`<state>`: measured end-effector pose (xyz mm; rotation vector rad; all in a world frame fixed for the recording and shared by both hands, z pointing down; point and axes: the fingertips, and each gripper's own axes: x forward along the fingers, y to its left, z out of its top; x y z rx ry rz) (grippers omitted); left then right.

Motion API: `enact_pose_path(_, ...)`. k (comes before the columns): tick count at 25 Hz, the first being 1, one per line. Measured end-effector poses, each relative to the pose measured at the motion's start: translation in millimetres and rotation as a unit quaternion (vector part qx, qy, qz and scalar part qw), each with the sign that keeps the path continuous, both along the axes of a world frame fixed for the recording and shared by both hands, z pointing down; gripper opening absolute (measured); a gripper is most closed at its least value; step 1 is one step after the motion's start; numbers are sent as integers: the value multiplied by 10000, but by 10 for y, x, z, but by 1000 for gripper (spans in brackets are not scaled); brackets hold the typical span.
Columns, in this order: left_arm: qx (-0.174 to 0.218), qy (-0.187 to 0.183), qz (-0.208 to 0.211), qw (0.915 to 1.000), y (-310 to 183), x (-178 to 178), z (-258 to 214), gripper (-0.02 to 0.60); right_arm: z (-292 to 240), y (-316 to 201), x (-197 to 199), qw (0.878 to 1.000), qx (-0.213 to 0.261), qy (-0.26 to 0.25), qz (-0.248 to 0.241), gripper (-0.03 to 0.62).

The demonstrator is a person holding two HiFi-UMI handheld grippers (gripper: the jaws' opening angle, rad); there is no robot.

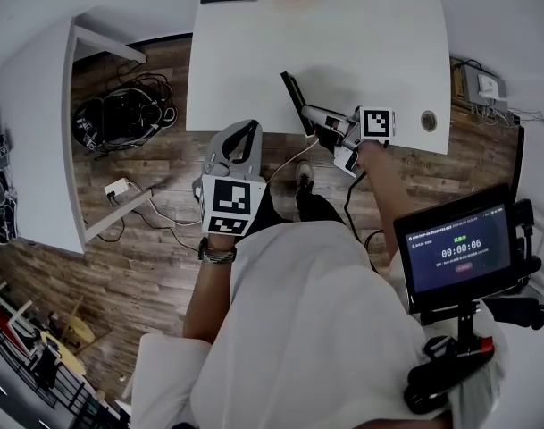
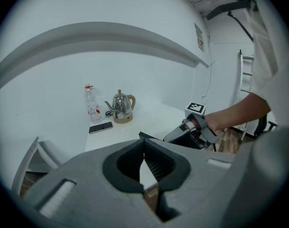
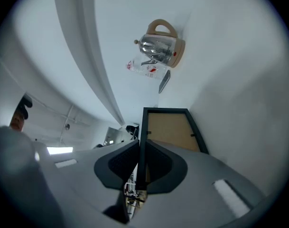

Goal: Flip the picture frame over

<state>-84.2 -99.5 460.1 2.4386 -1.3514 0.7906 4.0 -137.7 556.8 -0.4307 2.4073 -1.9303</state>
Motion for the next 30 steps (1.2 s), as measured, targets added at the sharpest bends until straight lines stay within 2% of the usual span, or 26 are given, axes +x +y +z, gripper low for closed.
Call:
enact_pose_path(5, -15, 12, 40, 10000, -9, 9, 8, 3, 52, -74, 137, 9956, -546, -531, 545, 44)
enact_pose_path(10, -26, 15, 56, 10000, -15, 27, 3, 3, 65, -143, 278, 9881, -756, -924, 968, 44)
enact_pose_path(30, -108, 43, 261, 9996, -40, 148, 66, 3, 131, -204, 637, 9873, -561, -935, 1158, 51)
